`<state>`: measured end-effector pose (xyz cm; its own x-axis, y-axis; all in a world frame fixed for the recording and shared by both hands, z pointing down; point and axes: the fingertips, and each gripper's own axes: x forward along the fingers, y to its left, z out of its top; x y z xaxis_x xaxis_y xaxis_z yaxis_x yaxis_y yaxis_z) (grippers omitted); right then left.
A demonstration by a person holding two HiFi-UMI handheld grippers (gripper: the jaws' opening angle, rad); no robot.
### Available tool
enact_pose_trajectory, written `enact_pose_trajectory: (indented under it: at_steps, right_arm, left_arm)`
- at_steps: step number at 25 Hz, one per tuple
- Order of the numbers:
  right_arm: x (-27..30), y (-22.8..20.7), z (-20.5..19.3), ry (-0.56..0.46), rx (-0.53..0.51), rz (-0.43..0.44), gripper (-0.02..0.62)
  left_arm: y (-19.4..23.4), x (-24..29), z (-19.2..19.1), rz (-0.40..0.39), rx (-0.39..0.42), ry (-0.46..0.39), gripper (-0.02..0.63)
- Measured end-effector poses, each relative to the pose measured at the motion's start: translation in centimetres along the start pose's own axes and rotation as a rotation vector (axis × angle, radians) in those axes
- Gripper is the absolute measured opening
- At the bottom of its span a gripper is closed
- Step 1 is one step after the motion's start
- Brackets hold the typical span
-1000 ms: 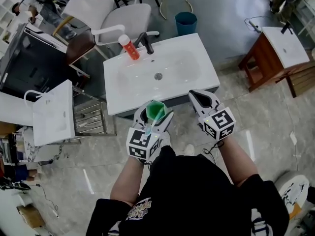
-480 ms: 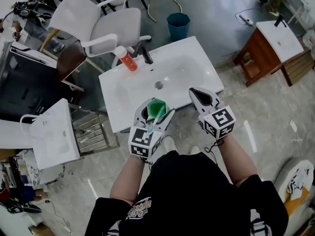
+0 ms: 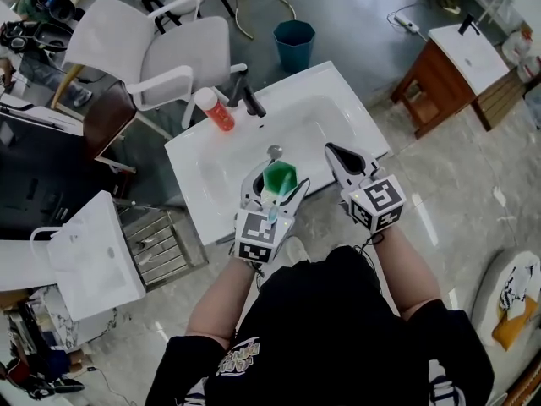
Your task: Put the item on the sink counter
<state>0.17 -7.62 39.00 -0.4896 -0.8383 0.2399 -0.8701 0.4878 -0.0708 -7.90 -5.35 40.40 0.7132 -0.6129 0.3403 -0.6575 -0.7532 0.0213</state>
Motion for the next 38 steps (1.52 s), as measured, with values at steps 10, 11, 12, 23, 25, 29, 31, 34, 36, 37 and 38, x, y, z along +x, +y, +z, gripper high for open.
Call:
enact_pose_trajectory:
  at_steps: [10,11,12,23,25,29,31,34,36,37,38]
  right_arm:
    - [1.7,-1.3,0.3,0.004,-0.007,0.002,0.054]
    - [1.9,-1.6,0.3,0.006,-0.009,0.010,0.054]
    - [2.1,-2.0,0.3,0.007,-0.011,0.018,0.054]
    - [5.4,-7.8,0.2,0.041,-0.022,0.128,0.054]
    - [6.0,-8.9,0.0,0.044,-0.023,0.138,0.054]
    - [6.9,-10.9,-0.1,0.044,-0.019,0.149,0.054]
    - [7.4,-11.7,-0.2,0.048,-0.018,0.156,0.054]
    - [8.1,-12.7,-0.7,0.060,-0.016,0.165,0.054]
    - [8.6,-13.5,-1.1,0.066,-0.013,0.168,0.054]
    - [8.8,-13.9,-1.3,0.069,-0.011,0.169,0.054]
    - [9.1,-14.2,-1.5,0.071,-0.008,0.170,0.054]
  left_arm:
    - [0.9,2.6,0.0,0.005,-0.013,-0.002,0.328]
    - [0.9,3.0,0.0,0.011,-0.015,-0.002,0.328]
    - [1.0,3.5,0.0,0.018,-0.016,-0.001,0.328]
    - [2.7,10.1,1.1,0.144,-0.062,0.002,0.329]
    - [3.3,11.4,1.1,0.172,-0.069,-0.001,0.328]
    - [4.3,13.9,0.6,0.216,-0.082,0.003,0.329]
    - [4.9,15.1,0.4,0.234,-0.087,0.007,0.329]
    - [6.0,16.8,0.0,0.262,-0.101,0.009,0.329]
    - [7.0,18.0,-0.3,0.281,-0.109,0.011,0.330]
    - [7.4,18.6,-0.4,0.292,-0.112,0.012,0.330]
    - [7.9,19.1,-0.5,0.304,-0.113,0.013,0.328]
